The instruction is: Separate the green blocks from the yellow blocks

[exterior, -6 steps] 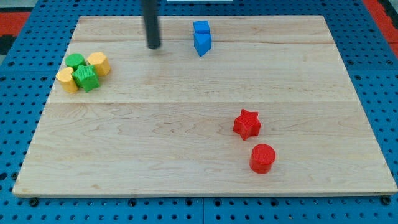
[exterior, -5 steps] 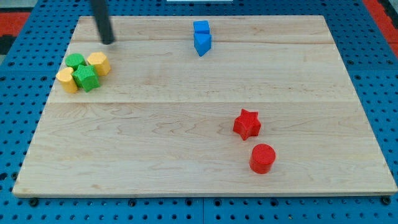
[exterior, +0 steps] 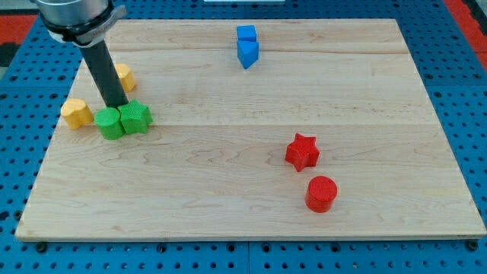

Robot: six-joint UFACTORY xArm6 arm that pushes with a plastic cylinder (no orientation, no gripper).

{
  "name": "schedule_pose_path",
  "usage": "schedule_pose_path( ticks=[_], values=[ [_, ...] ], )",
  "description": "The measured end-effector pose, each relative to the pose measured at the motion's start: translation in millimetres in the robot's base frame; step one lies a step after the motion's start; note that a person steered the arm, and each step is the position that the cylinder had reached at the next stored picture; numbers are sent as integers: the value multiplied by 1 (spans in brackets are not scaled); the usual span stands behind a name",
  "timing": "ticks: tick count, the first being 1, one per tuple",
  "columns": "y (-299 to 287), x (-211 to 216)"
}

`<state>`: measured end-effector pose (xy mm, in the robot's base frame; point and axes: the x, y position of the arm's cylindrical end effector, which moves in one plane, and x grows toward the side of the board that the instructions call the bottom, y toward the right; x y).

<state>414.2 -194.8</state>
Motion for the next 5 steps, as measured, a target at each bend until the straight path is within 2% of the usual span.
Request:
schedule_pose_path(
  ticks=[1,3,4,5],
  values=[
    [7,-10],
    [65,-5],
    [73,4],
    [52,10]
  ],
)
